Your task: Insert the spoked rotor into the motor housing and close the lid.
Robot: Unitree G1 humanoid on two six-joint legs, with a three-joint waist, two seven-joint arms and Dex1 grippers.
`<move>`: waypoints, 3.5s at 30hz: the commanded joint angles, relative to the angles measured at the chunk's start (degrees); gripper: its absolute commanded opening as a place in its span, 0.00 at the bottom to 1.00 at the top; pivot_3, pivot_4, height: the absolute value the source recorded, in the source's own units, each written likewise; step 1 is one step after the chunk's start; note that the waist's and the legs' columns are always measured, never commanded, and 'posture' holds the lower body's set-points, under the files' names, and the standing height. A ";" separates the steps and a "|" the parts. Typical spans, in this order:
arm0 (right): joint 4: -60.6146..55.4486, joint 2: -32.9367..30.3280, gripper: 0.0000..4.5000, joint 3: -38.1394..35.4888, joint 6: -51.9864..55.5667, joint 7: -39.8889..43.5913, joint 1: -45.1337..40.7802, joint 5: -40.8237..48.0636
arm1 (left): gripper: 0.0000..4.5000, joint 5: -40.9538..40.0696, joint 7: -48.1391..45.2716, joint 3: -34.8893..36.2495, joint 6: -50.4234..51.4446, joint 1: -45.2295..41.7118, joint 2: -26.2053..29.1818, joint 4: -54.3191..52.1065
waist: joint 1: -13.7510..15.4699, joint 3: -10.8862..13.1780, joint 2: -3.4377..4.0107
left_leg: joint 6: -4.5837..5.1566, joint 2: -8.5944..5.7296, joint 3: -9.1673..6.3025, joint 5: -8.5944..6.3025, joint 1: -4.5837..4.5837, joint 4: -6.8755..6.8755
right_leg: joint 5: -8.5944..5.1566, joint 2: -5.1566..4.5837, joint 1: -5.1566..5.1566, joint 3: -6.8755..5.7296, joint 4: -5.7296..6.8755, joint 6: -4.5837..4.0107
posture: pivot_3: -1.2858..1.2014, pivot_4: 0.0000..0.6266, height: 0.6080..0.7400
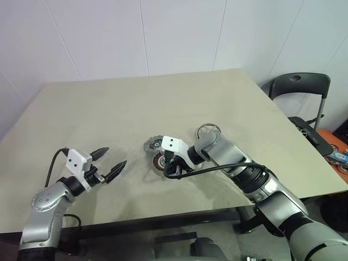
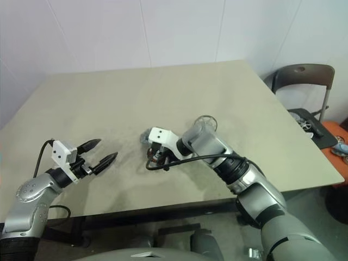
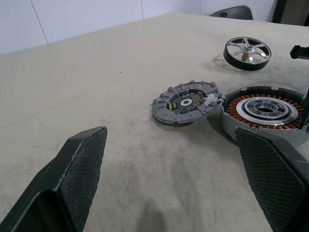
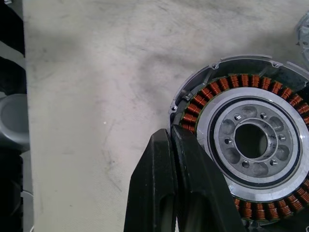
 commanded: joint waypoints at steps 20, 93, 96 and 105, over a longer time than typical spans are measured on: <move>-6.27 -10.74 0.99 -15.05 -4.88 -3.45 3.96 9.77 | 1.00 -0.01 -1.22 -1.33 0.40 -2.66 1.13 -0.51 | 0.31 -0.05 -0.08 | 0.01 -0.03 -0.04 -0.01 0.02 0.05 | 0.00 -0.01 0.13 -0.07 -0.06 0.01 | 0.52 0.00 1.00; -0.85 -8.75 0.15 -21.14 -22.43 -4.79 12.19 10.35 | 1.00 0.82 -3.59 -2.45 0.18 -4.75 2.39 0.67 | 0.34 -0.06 -0.10 | 0.05 0.04 0.11 -0.03 0.98 0.08 | 0.00 0.09 1.18 -0.04 -0.16 0.05 | 0.52 0.00 1.00; -0.81 -6.42 0.15 -19.86 -20.92 -4.02 9.72 11.05 | 1.00 0.72 -3.20 -2.59 1.07 -4.89 2.40 -0.35 | 0.35 -0.06 -0.10 | 0.06 0.04 0.06 -0.03 0.96 0.05 | 0.00 0.08 1.16 -0.04 -0.19 0.05 | 0.52 0.00 1.00; 3.96 -1.37 0.15 -16.73 -22.21 -3.90 4.70 9.28 | 1.00 0.51 -2.03 -2.12 2.65 -4.29 2.51 -2.70 | 0.36 -0.06 -0.10 | 0.05 0.03 -0.01 -0.03 0.91 0.02 | 0.00 0.07 1.08 -0.04 -0.18 0.05 | 0.52 0.00 1.00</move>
